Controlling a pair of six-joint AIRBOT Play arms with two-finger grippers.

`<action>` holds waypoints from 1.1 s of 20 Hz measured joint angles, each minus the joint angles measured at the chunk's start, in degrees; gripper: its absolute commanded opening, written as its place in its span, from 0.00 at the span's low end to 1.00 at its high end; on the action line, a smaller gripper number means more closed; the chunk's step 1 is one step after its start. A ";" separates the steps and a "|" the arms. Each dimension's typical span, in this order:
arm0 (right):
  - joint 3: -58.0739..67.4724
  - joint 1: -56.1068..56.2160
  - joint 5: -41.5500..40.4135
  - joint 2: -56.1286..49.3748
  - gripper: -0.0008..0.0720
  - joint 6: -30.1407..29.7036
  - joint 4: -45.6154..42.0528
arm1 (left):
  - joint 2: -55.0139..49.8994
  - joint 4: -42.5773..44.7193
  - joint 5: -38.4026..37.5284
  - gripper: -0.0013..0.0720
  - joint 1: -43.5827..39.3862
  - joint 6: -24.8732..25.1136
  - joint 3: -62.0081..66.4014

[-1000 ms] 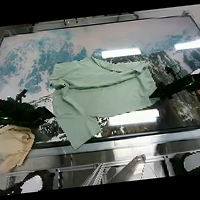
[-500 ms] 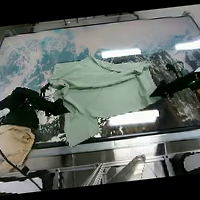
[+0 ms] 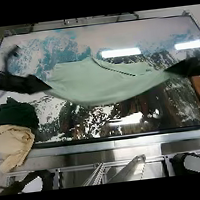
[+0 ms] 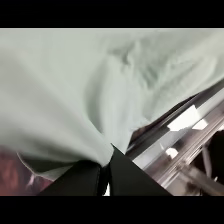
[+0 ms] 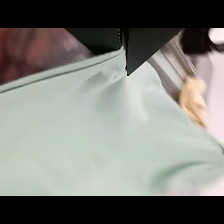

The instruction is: Fold the shirts.

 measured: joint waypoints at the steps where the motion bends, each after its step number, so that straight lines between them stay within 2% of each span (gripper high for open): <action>1: 0.07 -2.25 0.76 3.76 0.03 -1.55 6.99 | 3.78 -2.10 1.18 0.05 1.57 0.33 3.37; 4: 1.22 -9.25 1.01 15.06 0.03 -5.42 27.10 | 13.92 -7.67 2.05 0.05 7.48 1.18 17.27; 6: 3.34 -13.97 -1.68 22.36 0.03 -6.97 37.35 | 18.27 -9.27 0.24 0.05 12.13 1.42 27.34; 11: 11.15 -19.34 -8.28 30.88 0.03 -8.66 46.49 | 19.50 -10.78 -5.11 0.05 20.37 1.64 44.24; 13: 12.79 -19.91 -9.55 31.41 0.03 -7.89 45.18 | 17.11 -10.78 -4.98 0.05 20.57 1.62 45.31; 15: 13.57 -19.54 -10.14 31.45 0.03 -5.29 40.33 | 14.58 -10.78 -3.82 0.05 19.34 1.60 42.95; 19: 12.00 -13.84 -10.88 30.10 0.03 -1.40 24.76 | 7.30 -10.75 2.75 0.05 15.30 1.55 34.71; 22: 5.70 -5.92 -13.84 26.69 0.03 0.68 13.11 | 0.02 -8.66 6.62 0.05 12.11 1.38 27.47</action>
